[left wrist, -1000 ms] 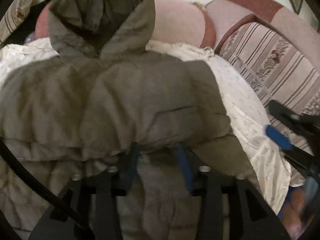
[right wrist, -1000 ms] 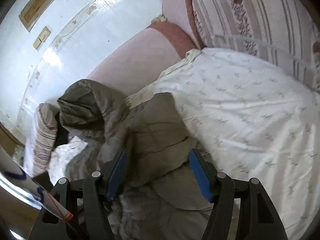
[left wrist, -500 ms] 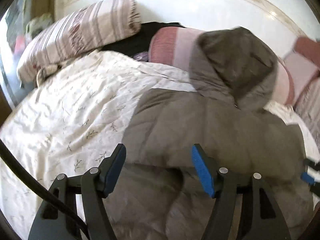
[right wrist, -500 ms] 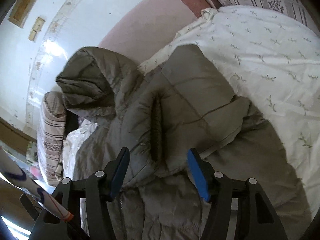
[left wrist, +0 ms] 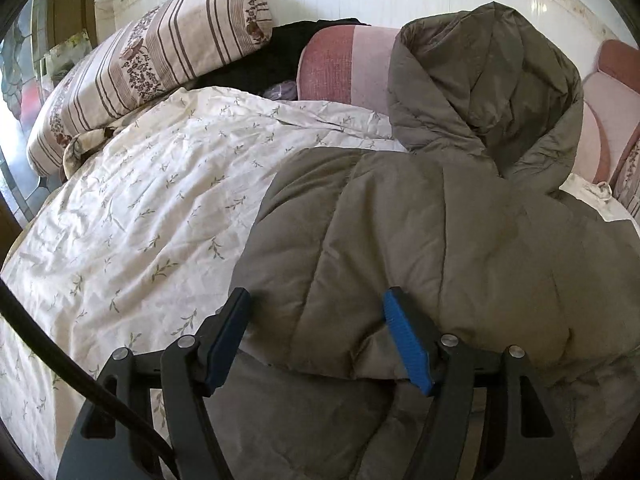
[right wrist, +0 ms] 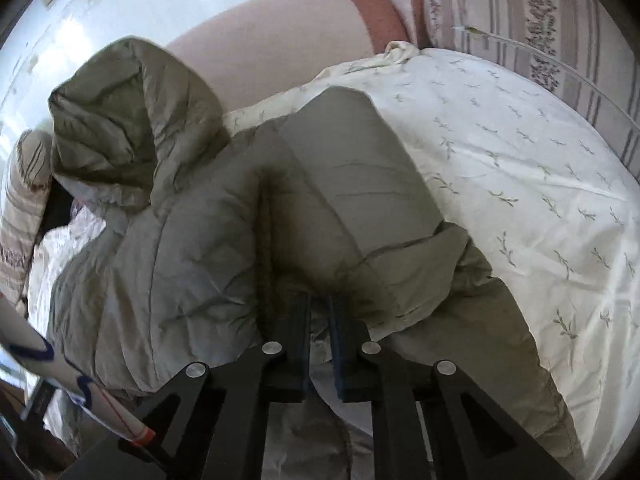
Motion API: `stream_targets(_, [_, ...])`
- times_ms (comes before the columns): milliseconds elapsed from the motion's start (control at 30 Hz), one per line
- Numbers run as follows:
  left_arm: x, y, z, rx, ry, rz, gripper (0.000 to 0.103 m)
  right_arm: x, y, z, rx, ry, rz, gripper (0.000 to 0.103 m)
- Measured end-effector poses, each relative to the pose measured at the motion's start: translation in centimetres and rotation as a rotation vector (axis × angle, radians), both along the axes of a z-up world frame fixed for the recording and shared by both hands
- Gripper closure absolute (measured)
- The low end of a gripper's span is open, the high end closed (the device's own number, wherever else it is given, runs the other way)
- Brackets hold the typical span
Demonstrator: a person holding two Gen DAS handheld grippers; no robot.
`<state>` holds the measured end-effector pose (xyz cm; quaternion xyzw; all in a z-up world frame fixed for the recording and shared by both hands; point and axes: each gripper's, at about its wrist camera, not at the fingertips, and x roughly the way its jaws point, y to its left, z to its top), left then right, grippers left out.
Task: Fold large clothes
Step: 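Grasp the jacket hem with the right gripper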
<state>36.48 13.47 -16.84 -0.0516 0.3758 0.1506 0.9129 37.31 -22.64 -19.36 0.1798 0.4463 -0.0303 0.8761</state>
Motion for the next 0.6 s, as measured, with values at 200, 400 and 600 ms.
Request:
stream_targets(200, [-0.1,-0.2,0.0,0.014,-0.001,0.006,0.033,-2.5,1.9,4.5,-0.146,-0.244,-0.012,0.093])
stream_targets(400, [-0.2,-0.2,0.0,0.02,0.0,0.012,0.032,-1.3,4.8,3.4,-0.112,-0.206,0.125,0.093])
stream_targets(600, [-0.1,-0.3,-0.2,0.024,0.008,0.013,0.03,0.7,4.6,0.0,-0.113,-0.04,0.155,0.093])
